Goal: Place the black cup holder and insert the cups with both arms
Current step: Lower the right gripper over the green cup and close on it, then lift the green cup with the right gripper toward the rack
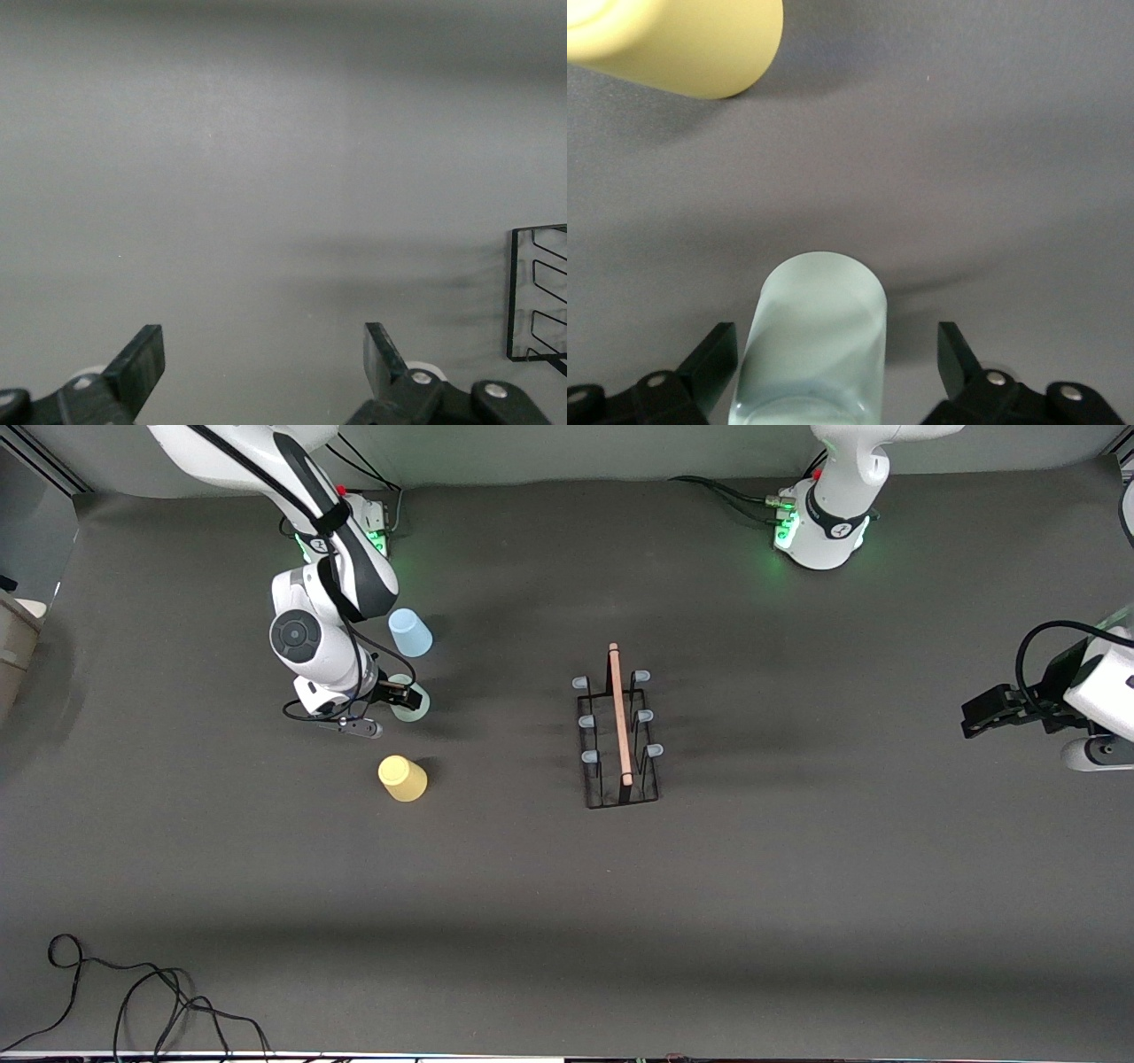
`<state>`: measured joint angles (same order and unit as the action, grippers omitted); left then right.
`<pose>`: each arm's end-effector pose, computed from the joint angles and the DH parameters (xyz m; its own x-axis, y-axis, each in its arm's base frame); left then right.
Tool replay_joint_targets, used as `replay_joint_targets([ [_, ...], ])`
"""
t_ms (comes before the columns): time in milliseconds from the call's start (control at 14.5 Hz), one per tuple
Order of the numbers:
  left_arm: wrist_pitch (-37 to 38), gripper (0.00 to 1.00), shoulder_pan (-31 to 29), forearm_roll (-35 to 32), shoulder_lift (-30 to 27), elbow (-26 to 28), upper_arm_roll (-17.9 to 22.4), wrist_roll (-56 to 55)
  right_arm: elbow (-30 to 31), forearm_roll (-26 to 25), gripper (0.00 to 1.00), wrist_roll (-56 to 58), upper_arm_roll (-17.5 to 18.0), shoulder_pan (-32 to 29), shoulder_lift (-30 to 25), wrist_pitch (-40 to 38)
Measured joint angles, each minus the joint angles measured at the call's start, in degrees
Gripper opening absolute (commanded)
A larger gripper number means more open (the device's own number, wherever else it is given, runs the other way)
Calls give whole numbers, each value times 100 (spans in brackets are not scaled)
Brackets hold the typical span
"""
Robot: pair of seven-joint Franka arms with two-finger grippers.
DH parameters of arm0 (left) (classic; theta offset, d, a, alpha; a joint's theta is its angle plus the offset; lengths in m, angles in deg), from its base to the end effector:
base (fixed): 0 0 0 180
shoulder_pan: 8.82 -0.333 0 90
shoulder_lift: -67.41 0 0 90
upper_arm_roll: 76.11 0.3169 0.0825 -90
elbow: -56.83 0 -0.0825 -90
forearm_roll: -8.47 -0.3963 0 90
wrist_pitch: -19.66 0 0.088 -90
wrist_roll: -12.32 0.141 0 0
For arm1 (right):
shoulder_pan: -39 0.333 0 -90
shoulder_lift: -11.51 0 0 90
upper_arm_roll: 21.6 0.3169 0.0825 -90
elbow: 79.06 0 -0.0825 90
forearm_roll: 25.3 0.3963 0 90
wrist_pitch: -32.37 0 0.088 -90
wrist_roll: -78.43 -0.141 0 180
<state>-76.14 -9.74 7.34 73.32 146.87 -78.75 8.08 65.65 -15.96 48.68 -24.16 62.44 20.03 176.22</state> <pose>0.6049 -0.0144 0.5395 0.9991 0.0422 -0.0014 0.0422 -0.9990 -0.0150 0.4151 0.1595 0.1642 0.9411 -0.2877 -0.1778 -0.2880 -0.9573 0.0250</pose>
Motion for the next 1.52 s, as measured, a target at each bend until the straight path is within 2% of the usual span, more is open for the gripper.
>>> replay_joint_targets([
  [207, 0, 100, -1, 0, 5, 0, 0, 0, -4, 155, 100, -46, 0, 0, 14, 0],
  [414, 17, 100, -1, 0, 6, 0, -2, 0, -7, 659, 97, -52, -1, 0, 14, 0],
  [552, 56, 100, -1, 0, 6, 0, -20, 0, -12, 758, 87, -52, -1, 0, 14, -4],
  [621, 59, 100, -1, -3, 6, 0, -32, 0, -13, 764, 68, -52, -1, 0, 14, -30],
  [691, 60, 100, -1, -4, 6, 0, -41, 0, -12, 766, 7, -52, -1, 0, 14, -99],
  [760, 61, 100, -1, -5, 8, 1, -45, 0, -13, 767, 0, -52, -1, 0, 14, -125],
  [1105, 63, 100, -1, -26, 30, 16, -44, 0, -111, 771, 0, -52, -3, 0, -156, -321],
  [1381, -30, 100, -1, -50, 30, 9, -44, 0, -577, 787, 0, -62, -38, -1, -659, -1160],
  [1519, -36, 100, -1, -53, 30, 10, -44, 0, -1056, 790, 0, -130, -101, -2, -929, -1866],
])
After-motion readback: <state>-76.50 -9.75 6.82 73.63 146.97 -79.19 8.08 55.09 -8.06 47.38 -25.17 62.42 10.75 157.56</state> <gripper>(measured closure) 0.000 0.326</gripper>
